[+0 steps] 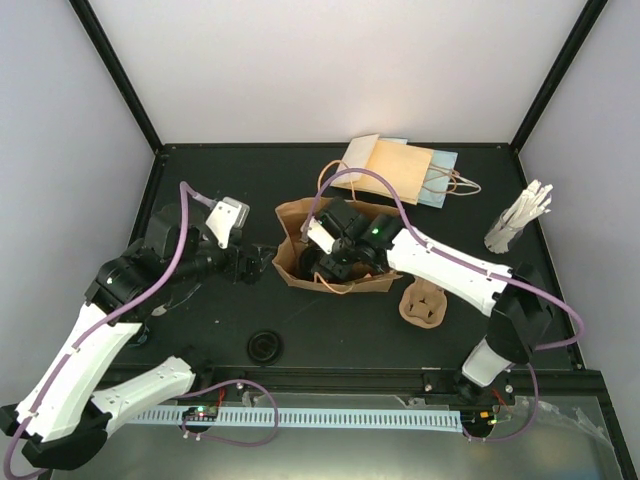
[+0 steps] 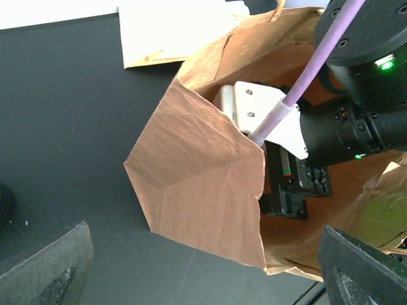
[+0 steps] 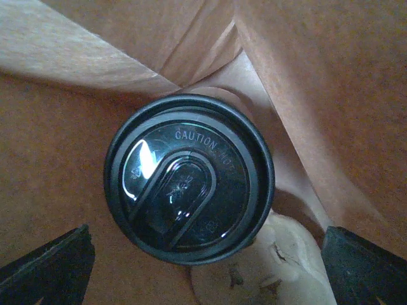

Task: Pack the takeout coffee

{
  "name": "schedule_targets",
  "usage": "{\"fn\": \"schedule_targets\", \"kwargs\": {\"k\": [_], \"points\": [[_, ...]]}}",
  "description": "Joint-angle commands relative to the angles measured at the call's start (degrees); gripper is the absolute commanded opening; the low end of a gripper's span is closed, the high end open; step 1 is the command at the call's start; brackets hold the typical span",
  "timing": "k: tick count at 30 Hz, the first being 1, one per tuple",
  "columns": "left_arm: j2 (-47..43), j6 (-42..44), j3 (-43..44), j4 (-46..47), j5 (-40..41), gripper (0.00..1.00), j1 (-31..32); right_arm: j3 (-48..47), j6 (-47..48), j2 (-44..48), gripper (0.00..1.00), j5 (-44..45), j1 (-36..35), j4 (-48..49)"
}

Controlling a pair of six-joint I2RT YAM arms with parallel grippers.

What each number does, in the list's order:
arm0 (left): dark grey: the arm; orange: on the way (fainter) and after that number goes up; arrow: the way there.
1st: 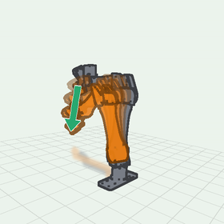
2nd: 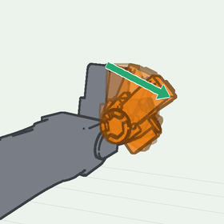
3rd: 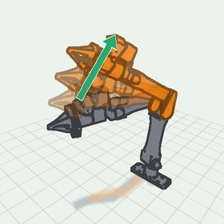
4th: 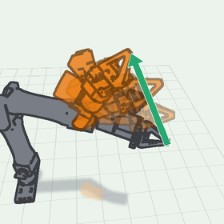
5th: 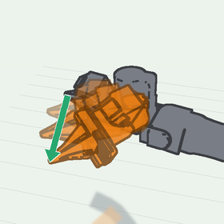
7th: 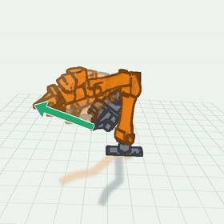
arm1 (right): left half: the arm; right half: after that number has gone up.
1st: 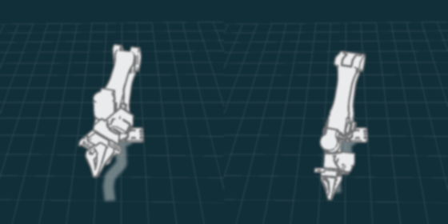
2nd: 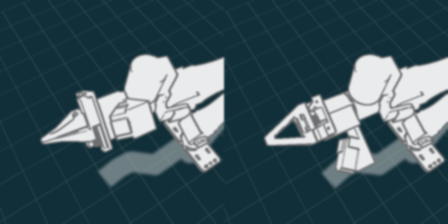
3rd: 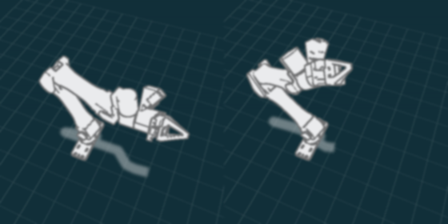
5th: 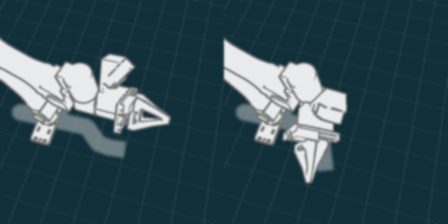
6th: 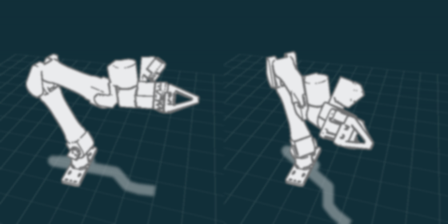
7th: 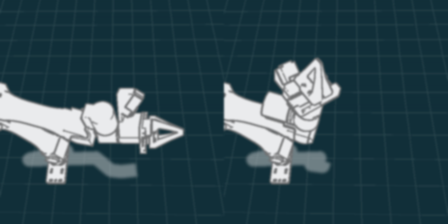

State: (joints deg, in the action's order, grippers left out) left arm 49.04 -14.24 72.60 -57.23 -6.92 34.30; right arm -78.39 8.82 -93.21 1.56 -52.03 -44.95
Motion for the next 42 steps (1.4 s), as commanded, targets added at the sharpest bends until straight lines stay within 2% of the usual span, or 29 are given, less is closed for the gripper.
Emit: {"fn": "schedule_targets", "kwargs": {"k": [1, 7, 13, 23, 31, 42], "points": [[-1.2, -0.5, -0.3, 1.4, -1.3, 0.99, -0.4, -2.8, -0.8, 3.2, 1.0, -1.0, 0.2, -1.4], [-1.1, -1.7, -1.8, 2.6, -1.4, 0.99, -0.3, -4.8, -1.2, 5.6, 1.0, -0.6, 0.2, -2.9], [-1.4, -6.4, -3.3, 2.4, 4.6, 0.99, -0.4, -5.8, -2.0, 8.2, 1.0, 0.5, 0.2, -3.0], [1.7, -4.9, -3.9, 4.2, -2.5, 0.99, -0.3, -6.2, -2.6, 14.6, 1.0, 2.9, 0.2, -1.8], [2.4, -5.3, -4.2, 7.1, -6.6, 0.99, -0.3, -2.6, -3.4, 18.1, 1.0, 9.6, 0.2, 2.1], [5.8, -8.2, -3.3, 8.3, -8.3, 0.97, -0.1, -0.3, -2.2, 22.1, 1.0, 12.4, 0.1, 5.7]]}}
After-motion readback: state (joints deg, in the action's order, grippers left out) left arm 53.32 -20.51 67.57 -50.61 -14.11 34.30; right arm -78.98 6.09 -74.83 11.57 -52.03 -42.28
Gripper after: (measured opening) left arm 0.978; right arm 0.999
